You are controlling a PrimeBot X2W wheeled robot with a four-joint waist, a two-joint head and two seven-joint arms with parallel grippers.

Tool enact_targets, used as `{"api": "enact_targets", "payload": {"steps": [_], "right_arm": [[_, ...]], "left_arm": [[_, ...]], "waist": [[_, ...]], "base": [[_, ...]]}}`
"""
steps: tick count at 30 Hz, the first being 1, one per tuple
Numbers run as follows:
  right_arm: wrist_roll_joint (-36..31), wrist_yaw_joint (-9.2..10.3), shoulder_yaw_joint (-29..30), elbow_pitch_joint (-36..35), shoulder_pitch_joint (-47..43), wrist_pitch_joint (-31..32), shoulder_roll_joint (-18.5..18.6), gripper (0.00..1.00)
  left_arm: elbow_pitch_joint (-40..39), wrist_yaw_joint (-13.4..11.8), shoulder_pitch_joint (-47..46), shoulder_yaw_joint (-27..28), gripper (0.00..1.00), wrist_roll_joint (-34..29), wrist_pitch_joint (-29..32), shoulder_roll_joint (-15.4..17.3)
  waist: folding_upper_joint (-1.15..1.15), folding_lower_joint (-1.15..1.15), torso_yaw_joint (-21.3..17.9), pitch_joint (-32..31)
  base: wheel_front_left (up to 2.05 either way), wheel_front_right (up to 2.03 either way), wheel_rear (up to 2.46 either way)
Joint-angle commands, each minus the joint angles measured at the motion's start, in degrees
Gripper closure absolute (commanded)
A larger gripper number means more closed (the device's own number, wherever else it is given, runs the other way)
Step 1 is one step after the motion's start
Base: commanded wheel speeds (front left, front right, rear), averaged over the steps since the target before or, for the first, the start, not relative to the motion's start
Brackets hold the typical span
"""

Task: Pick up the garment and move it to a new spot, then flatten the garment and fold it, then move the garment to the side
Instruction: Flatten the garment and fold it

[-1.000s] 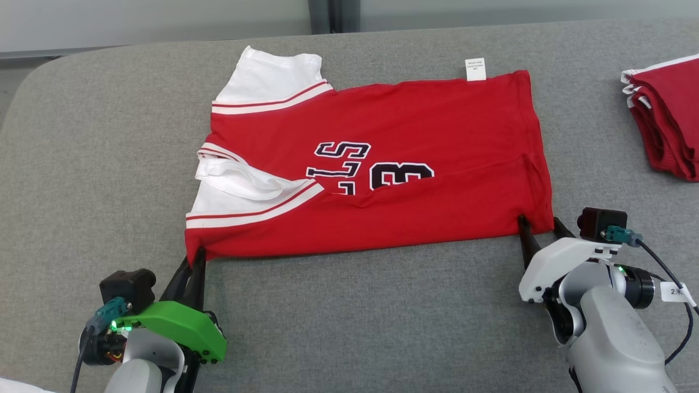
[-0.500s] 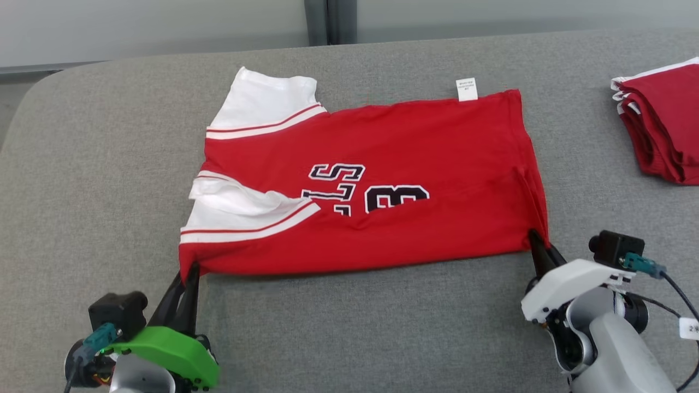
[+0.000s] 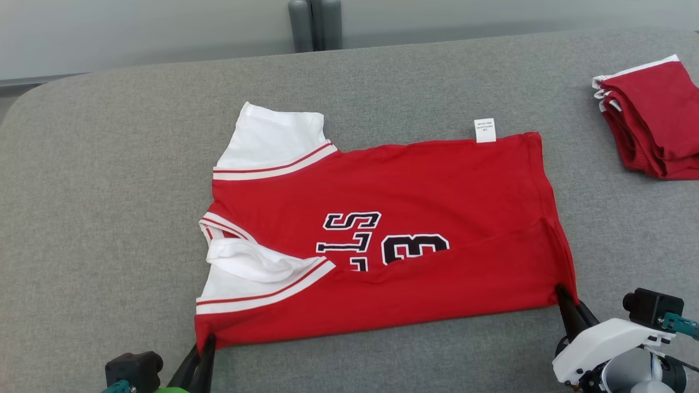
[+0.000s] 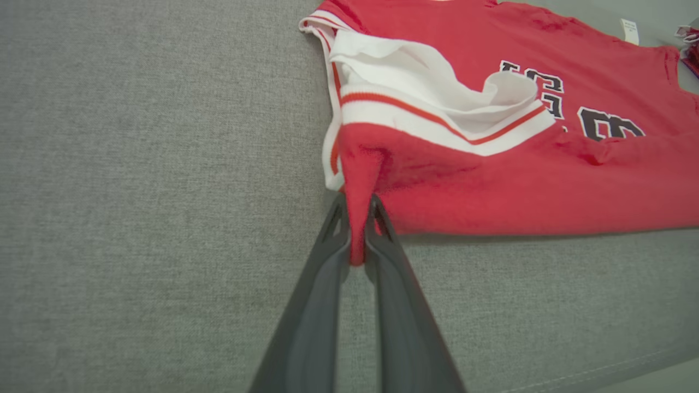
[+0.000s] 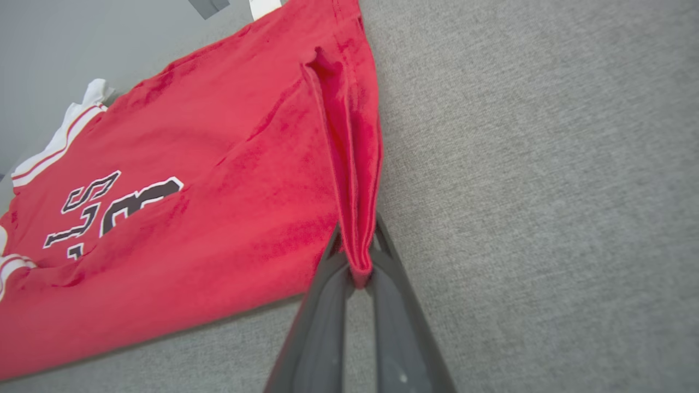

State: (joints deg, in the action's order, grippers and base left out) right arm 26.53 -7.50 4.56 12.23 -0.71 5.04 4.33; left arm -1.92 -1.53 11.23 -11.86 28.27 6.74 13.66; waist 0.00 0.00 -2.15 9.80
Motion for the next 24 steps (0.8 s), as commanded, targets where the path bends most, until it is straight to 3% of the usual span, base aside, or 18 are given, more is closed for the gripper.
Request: {"api": "enact_targets", "payload": {"steps": [1, 2, 3, 4, 5, 13, 17, 24], "right_arm": [[-0.71, 0.04, 0.57, -0.49, -1.0, 0.32, -0.11, 0.91], [-0.98, 0.04, 0.88, -0.74, -1.18, 0.27, -0.29, 0.59], [-1.13, 0.04, 1.12, -0.9, -1.31, 0.29, -0.4, 0.42], [-1.43, 0.04, 1.39, -0.98, -1.5, 0.35, -0.52, 0.05], [-1.77, 0.05, 1.62, -1.1, -1.58, 0.29, -0.59, 0.0], [-4.44, 0.02, 3.42, -3.63, 0.35, -2.38, -0.91, 0.0], [-5.97, 0.01, 2.27, -5.39, 2.97, -3.64, 0.04, 0.0], [-6.34, 0.01, -3.69, -6.7, 10.05, -3.62, 1.43, 0.0]], "left_arm": [[0.54, -0.32, 0.47, -0.01, 1.0, 0.31, -0.27, -0.17], [0.98, -0.41, 0.26, -0.09, 0.82, 0.38, -0.32, -0.36], [1.25, -0.45, 0.07, -0.15, 0.54, 0.43, -0.44, -0.53], [1.39, -0.31, -0.08, -0.02, 0.0, 0.62, -0.71, -0.51], [1.44, -0.13, -0.12, 0.14, 0.0, 0.8, -0.81, -0.34], [-0.32, -0.01, -4.38, 2.6, 0.0, -0.26, -1.71, 2.94], [0.79, -0.25, -11.89, 2.62, 0.0, -2.35, -0.15, 4.66], [7.44, 1.77, -29.99, 1.45, 0.0, -3.75, 4.6, 6.65]], "waist": [[0.0, 0.0, -0.12, -0.01], [0.0, 0.0, -0.23, 0.0], [0.0, 0.0, -0.32, 0.01], [0.0, 0.0, -0.43, 0.03], [0.0, 0.0, -0.53, 0.05], [0.0, 0.0, -2.03, 1.43], [0.0, 0.0, -3.23, 3.64], [0.0, 0.0, -5.78, 9.99]], "base": [[0.0, 0.0, 0.0], [0.0, 0.0, 0.0], [0.0, 0.0, 0.0], [0.0, 0.0, 0.0], [0.0, 0.0, 0.0], [0.0, 0.0, 0.0], [0.0, 0.0, 0.0], [0.0, 0.0, 0.0]]}}
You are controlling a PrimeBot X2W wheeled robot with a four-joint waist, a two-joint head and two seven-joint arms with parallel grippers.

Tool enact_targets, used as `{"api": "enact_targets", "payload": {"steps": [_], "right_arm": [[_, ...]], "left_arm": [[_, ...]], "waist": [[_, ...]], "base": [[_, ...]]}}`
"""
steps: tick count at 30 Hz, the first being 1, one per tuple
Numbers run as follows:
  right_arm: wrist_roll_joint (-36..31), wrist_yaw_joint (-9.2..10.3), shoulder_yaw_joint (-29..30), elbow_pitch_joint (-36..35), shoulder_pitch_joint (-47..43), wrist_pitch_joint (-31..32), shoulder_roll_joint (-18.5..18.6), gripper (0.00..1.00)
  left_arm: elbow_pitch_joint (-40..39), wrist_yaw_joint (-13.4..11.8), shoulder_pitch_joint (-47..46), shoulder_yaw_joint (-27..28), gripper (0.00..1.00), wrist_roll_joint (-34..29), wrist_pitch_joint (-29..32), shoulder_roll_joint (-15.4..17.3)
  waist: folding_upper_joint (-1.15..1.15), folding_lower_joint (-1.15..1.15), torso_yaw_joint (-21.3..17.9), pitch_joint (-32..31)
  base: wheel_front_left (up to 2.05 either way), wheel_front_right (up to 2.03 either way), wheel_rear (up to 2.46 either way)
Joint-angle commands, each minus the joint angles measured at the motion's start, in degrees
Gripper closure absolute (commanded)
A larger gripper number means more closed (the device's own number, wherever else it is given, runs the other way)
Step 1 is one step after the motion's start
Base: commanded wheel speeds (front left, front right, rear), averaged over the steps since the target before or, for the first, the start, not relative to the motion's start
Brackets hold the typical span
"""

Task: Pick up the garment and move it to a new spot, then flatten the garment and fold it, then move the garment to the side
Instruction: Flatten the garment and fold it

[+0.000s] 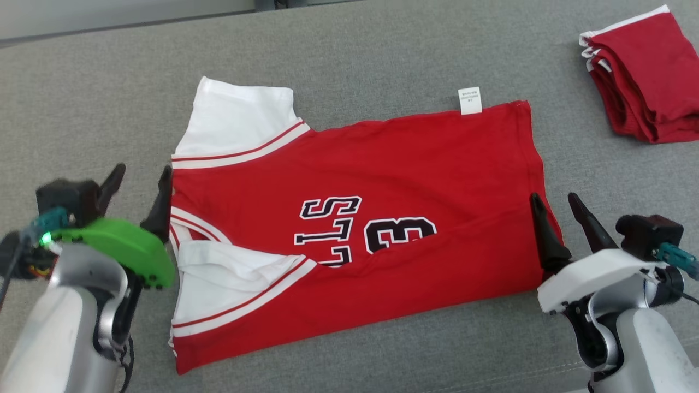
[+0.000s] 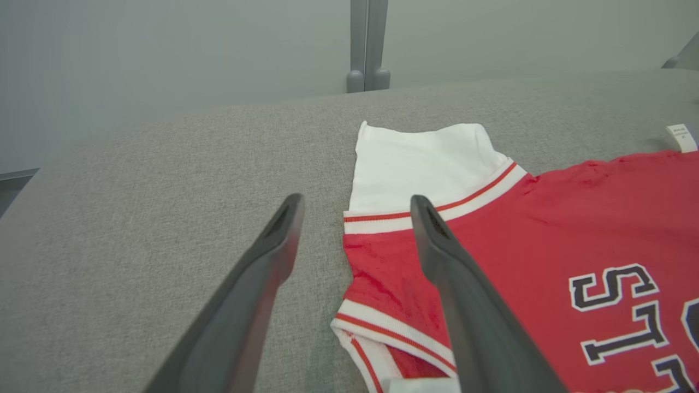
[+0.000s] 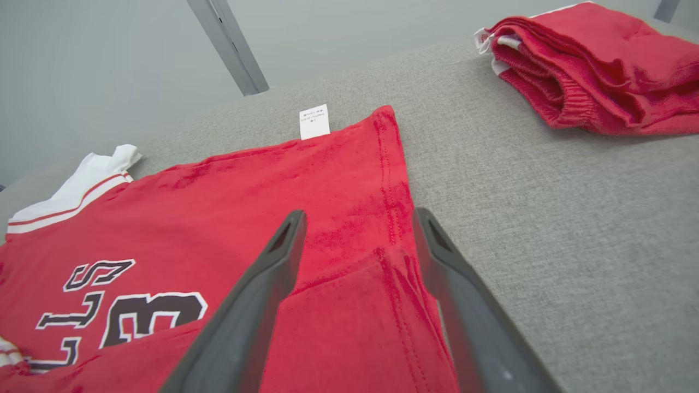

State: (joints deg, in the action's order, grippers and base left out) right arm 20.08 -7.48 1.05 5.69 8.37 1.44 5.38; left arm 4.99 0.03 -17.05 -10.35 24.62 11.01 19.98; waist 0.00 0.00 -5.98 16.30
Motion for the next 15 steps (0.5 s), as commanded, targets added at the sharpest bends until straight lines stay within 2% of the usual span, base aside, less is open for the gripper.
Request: {"api": "enact_targets", "payload": {"steps": [1, 8, 15], "right_arm": [[0.16, -0.01, -1.16, -0.17, 1.99, -0.03, 0.67, 0.0], [1.26, -0.01, -7.18, 0.18, 9.61, -0.68, 3.07, 0.0], [2.21, -0.01, -9.8, 0.4, 13.06, -1.61, 4.56, 0.0]], "left_arm": [[1.71, 0.47, -3.97, -0.21, 0.0, -0.04, 1.02, 0.32], [13.1, 2.1, -21.61, -3.02, 0.0, -2.13, 6.54, -0.23], [21.68, 1.9, -31.89, -4.36, 0.0, -3.35, 9.65, -0.12]], "waist": [[0.0, 0.0, -2.28, 4.44], [0.0, 0.0, -4.38, 11.37], [0.0, 0.0, -5.74, 14.75]], "base": [[0.0, 0.0, 0.0], [0.0, 0.0, 0.0], [0.0, 0.0, 0.0]]}}
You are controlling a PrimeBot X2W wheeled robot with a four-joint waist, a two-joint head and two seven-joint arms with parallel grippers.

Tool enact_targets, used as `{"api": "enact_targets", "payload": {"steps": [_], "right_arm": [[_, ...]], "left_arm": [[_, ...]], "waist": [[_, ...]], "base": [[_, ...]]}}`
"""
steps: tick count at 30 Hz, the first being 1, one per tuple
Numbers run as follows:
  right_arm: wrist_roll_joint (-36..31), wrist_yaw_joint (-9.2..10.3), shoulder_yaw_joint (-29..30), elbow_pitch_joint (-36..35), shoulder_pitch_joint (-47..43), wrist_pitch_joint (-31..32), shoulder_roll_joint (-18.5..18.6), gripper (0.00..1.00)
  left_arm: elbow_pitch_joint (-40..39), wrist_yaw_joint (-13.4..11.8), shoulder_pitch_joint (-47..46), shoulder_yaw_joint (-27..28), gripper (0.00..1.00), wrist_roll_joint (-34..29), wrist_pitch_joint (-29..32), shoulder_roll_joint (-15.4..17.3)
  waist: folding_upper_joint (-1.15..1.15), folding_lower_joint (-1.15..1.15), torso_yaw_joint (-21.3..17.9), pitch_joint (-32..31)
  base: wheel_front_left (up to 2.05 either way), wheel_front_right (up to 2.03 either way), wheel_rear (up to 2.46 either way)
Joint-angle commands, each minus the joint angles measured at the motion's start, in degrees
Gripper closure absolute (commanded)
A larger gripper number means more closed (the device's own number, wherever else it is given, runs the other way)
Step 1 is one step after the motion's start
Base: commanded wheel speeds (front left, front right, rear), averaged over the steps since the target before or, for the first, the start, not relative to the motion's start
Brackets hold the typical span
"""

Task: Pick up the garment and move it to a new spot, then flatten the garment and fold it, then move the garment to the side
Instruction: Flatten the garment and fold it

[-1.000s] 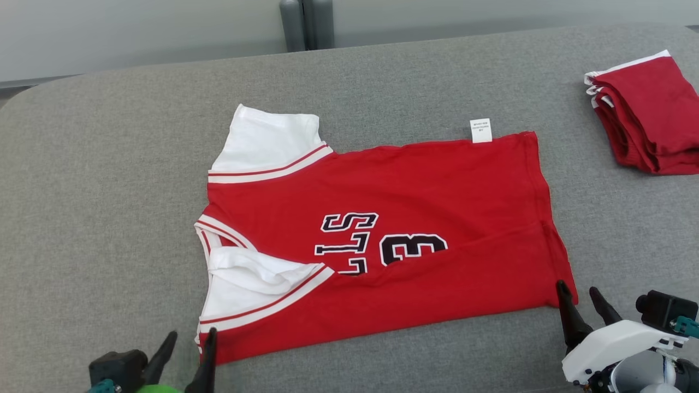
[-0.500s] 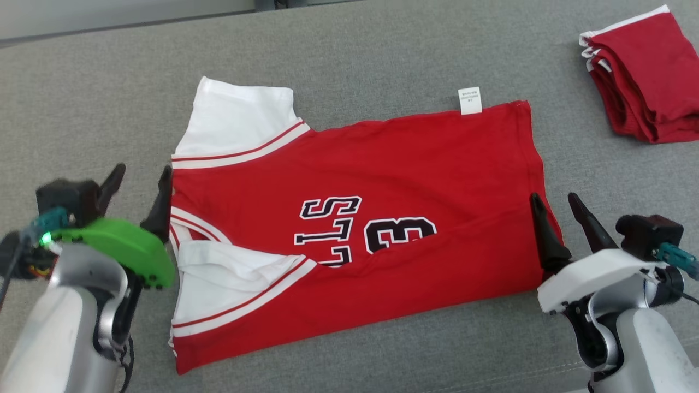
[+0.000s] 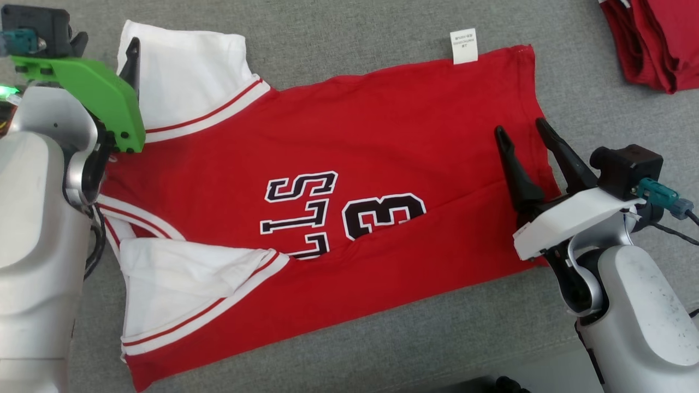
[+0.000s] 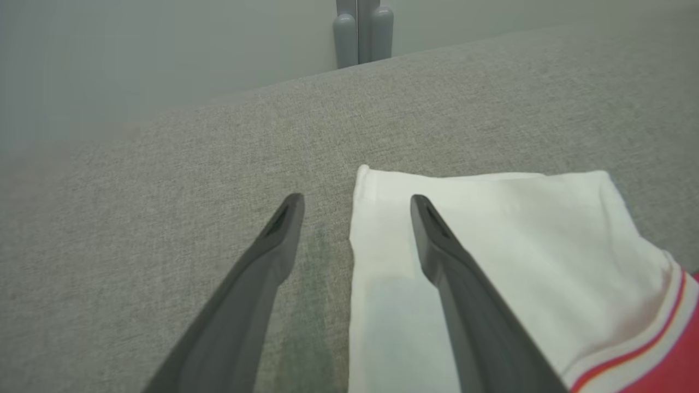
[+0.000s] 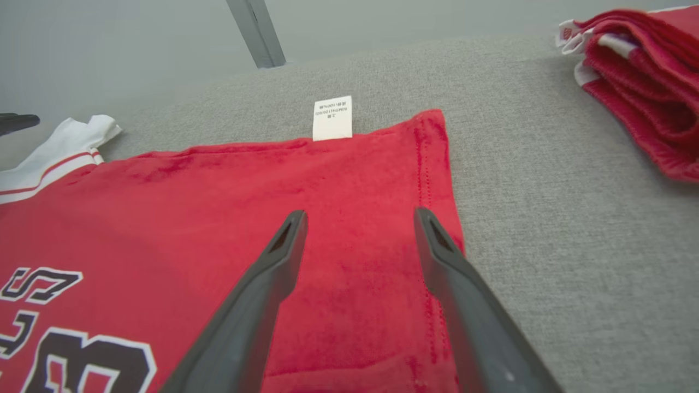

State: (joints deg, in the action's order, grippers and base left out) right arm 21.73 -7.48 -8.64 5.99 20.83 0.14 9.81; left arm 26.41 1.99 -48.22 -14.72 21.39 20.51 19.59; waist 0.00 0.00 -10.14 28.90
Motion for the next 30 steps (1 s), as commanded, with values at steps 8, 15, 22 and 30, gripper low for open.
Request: {"api": "enact_targets", "payload": {"steps": [8, 15, 22, 30], "right_arm": [[1.1, -0.01, -1.39, 0.64, 2.18, -1.09, 0.87, 0.0], [1.13, -0.01, -2.82, 0.51, 4.76, -0.6, 2.67, 0.0], [-0.65, 0.0, -4.97, 2.6, 10.52, 1.67, 6.54, 0.0], [-3.66, 0.0, -8.78, 11.69, 21.23, 6.07, 12.66, 0.0]], "left_arm": [[7.16, -0.63, -5.44, -0.93, 0.0, -1.31, 1.04, 0.71], [10.92, 1.13, -6.35, -3.0, 1.0, -1.81, 2.27, 0.99], [10.69, 2.16, -8.42, -3.58, 1.0, -1.02, -1.27, -0.19], [6.27, 3.57, -7.82, -4.03, 1.0, 0.55, -5.28, -0.4]], "waist": [[0.0, 0.0, -2.12, 2.89], [0.0, 0.0, -2.07, 2.75], [0.0, 0.0, -0.54, 2.14], [0.0, 0.0, 3.65, 1.35]], "base": [[0.0, 0.0, 0.0], [0.0, 0.0, 0.0], [0.0, 0.0, 0.0], [0.0, 0.0, 0.0]]}}
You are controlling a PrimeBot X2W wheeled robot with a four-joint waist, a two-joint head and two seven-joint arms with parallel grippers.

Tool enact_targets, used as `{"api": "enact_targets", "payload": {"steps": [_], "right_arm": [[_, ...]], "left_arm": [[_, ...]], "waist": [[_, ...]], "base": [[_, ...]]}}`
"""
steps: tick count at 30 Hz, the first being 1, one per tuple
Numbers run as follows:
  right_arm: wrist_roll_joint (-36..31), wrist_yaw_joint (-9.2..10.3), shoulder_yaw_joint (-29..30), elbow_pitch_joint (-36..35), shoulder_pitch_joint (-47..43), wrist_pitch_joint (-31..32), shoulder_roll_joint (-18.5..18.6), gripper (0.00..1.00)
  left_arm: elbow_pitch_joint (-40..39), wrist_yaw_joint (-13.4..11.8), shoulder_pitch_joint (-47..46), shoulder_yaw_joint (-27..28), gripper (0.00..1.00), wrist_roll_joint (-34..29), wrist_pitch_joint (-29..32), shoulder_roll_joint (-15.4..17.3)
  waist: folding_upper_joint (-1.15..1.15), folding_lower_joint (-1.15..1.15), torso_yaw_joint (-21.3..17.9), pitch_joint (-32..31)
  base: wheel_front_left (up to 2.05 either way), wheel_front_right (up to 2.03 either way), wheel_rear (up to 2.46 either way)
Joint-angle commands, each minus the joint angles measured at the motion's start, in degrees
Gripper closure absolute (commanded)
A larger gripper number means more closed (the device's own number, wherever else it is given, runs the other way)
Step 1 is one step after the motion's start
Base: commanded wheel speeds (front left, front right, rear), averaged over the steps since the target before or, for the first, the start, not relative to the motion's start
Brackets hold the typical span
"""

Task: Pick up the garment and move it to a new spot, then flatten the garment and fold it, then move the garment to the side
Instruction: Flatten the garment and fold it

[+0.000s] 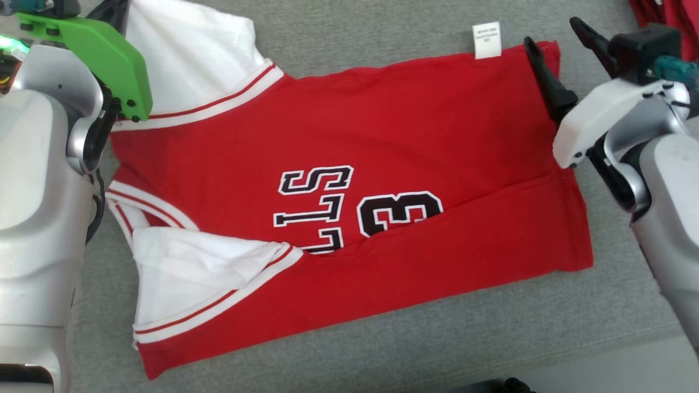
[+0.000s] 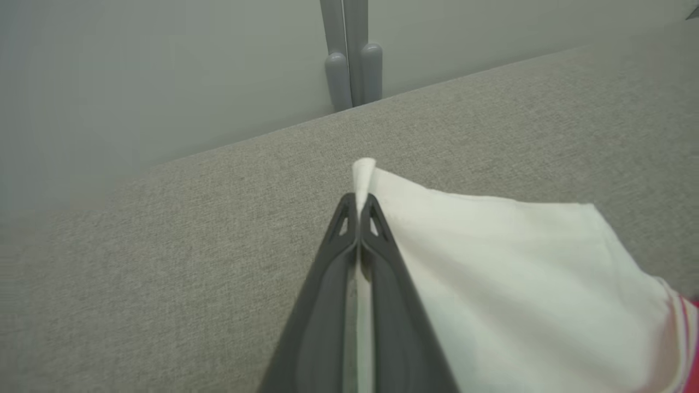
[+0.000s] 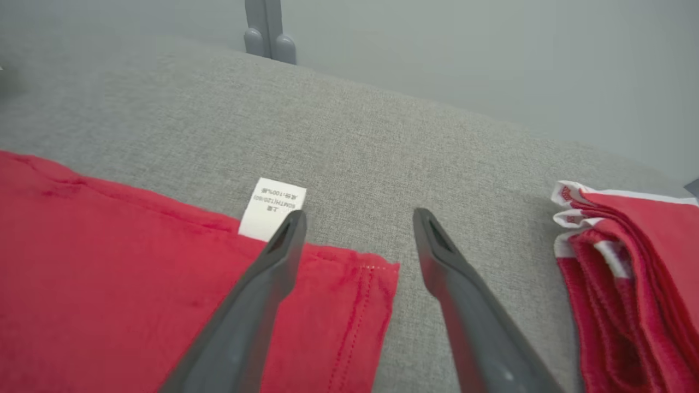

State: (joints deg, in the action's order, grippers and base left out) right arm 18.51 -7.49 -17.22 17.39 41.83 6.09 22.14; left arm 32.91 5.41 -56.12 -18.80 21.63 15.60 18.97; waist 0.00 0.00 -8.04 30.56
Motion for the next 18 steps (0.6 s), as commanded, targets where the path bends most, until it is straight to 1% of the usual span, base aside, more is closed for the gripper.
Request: {"api": "enact_targets", "payload": {"steps": [1, 6, 12, 15, 16, 17, 18], "right_arm": [[-0.46, 0.01, -0.93, 1.7, 1.23, 0.98, 1.03, 0.0], [0.45, 0.01, -4.38, 7.42, 4.4, 4.83, 4.78, 0.0], [3.29, 0.01, -7.65, 8.5, 3.71, 9.26, 8.72, 0.0], [4.52, 0.01, -8.52, 8.81, 4.37, 10.3, 9.18, 0.0], [4.75, 0.01, -8.79, 9.13, 4.54, 10.75, 9.18, 0.31], [4.97, 0.01, -9.04, 9.48, 4.63, 11.25, 9.16, 0.58], [5.29, 0.01, -9.19, 9.77, 4.62, 11.59, 9.05, 0.69]], "left_arm": [[-0.91, 0.17, 0.53, -0.02, 1.0, 0.44, -0.65, 0.16], [-4.68, 0.4, 2.92, -0.7, 1.0, 1.23, -1.99, -0.57], [-8.33, 0.19, 5.45, -0.97, 1.0, 1.99, -3.0, -0.9], [-9.87, -0.12, 6.22, -0.87, 1.0, 2.16, -3.15, -0.84], [-10.25, -0.3, 6.45, -0.85, 1.0, 2.27, -3.2, -0.83], [-10.72, -0.46, 6.71, -0.74, 1.0, 2.33, -3.29, -0.79], [-11.11, -0.6, 6.89, -0.68, 1.0, 2.36, -3.4, -0.68]], "waist": [[0.0, 0.0, 2.09, -0.32], [0.0, 0.0, 4.81, -0.46], [0.0, 0.0, 5.93, -0.98], [0.0, 0.0, 6.15, -0.8], [0.0, 0.0, 6.22, -0.71], [0.0, 0.0, 6.33, -0.61], [0.0, 0.0, 6.41, -0.56]], "base": [[0.0, 0.0, 0.0], [0.0, 0.0, 0.0], [0.0, 0.0, 0.0], [0.0, 0.0, 0.0], [0.0, 0.0, 0.0], [0.0, 0.0, 0.0], [0.0, 0.0, 0.0]]}}
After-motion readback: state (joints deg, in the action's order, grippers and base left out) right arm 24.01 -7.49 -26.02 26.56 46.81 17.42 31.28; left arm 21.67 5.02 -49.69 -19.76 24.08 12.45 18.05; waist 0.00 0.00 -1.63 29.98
